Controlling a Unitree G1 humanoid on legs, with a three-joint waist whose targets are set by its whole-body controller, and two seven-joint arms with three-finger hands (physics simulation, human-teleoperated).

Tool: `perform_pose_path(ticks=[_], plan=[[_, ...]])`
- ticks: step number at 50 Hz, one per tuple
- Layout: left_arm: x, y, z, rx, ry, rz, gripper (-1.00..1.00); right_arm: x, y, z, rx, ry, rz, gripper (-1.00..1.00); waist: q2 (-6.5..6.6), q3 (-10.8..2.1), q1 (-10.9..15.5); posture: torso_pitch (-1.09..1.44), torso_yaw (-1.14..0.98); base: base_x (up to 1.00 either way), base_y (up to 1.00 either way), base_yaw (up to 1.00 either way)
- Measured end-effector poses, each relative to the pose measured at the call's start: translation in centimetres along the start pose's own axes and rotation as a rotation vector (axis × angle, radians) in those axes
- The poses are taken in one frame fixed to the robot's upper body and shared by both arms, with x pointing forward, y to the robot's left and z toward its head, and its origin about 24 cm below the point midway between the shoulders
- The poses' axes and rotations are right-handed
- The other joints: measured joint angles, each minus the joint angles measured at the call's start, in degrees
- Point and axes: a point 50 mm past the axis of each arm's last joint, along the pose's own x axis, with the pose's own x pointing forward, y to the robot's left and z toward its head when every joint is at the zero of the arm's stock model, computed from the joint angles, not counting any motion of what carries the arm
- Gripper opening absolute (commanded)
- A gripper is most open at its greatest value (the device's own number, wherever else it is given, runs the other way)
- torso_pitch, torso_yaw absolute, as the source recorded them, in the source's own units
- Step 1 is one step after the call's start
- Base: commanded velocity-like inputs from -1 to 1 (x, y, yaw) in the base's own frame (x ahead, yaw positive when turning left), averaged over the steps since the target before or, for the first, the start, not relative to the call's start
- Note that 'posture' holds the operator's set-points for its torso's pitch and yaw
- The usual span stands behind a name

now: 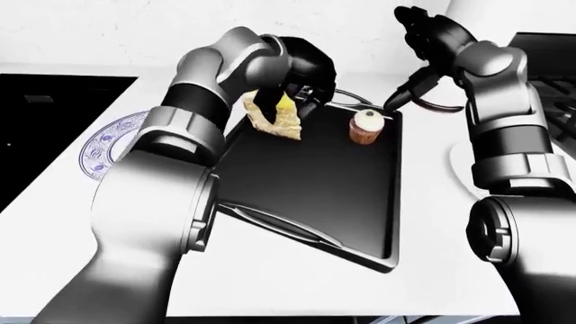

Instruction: Move the dessert items from the plate to the tray.

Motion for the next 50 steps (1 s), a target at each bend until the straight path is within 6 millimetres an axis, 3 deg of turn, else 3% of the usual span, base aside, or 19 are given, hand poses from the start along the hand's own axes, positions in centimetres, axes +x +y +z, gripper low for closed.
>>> perform_pose_path(ticks=[11,24,26,27,30,31,33,34,35,37,50], plan=[[1.9,-1.0,2.6,0.019,-0.098,-0.036,-1.0,-0.2,-0.6,0.0,-0.002,0.005,-0.034,1.0,-0.44,-0.1,0.2,0.0,0.0,0.0,0.0,0.0],[2.1,-2.4,2.5,-0.016,-0.104,-0.11,-0.99,-0.1,-0.2,-0.7,0.007,0.014,-0.027,1.0,-0.74,-0.24,0.3,0.0,0.0,0.0,0.0,0.0],[2.1,-2.4,2.5,-0.017,-0.102,-0.115,-0.79,-0.1,-0.2,-0.8,0.008,0.017,-0.027,1.0,-0.75,-0.26,0.3,0.0,0.0,0.0,0.0,0.0],[2.1,-2.4,2.5,-0.018,-0.1,-0.118,-0.42,-0.1,-0.1,-0.8,0.008,0.018,-0.026,1.0,-0.76,-0.27,0.3,0.0,0.0,0.0,0.0,0.0],[2.2,-2.5,2.6,-0.027,-0.103,-0.131,-0.01,0.0,-0.2,-0.7,0.007,0.017,-0.025,1.0,-0.73,-0.28,0.3,0.0,0.0,0.0,0.0,0.0],[2.2,-2.6,2.6,-0.029,-0.103,-0.136,0.3,0.0,-0.2,-0.6,0.006,0.014,-0.025,1.0,-0.73,-0.28,0.3,0.0,0.0,0.0,0.0,0.0],[2.2,-2.8,2.5,-0.031,-0.098,-0.152,0.6,0.0,-0.3,-0.5,0.005,0.011,-0.028,1.0,-0.73,-0.32,0.4,0.0,0.0,0.0,0.0,0.0],[2.2,-3.0,2.4,-0.034,-0.097,-0.159,0.62,-0.1,-0.3,-0.5,0.005,0.009,-0.029,1.0,-0.74,-0.33,0.4,0.0,0.0,0.0,0.0,0.0],[2.2,-3.2,2.4,-0.037,-0.097,-0.166,0.89,-0.1,-0.3,-0.5,0.005,0.009,-0.03,1.0,-0.77,-0.3,0.4,0.0,0.0,0.0,0.0,0.0],[2.3,-3.5,2.4,-0.039,-0.096,-0.18,1.0,-0.1,-0.3,-0.4,0.006,0.008,-0.031,1.0,-0.83,-0.23,0.4,0.0,0.0,0.0,0.0,0.0],[1.9,-2.9,2.0,-0.04,-0.08,-0.174,1.0,0.0,-0.3,-0.2,0.004,0.007,-0.024,1.0,-0.87,-0.2,0.5,0.0,0.0,0.0,0.0,0.0]])
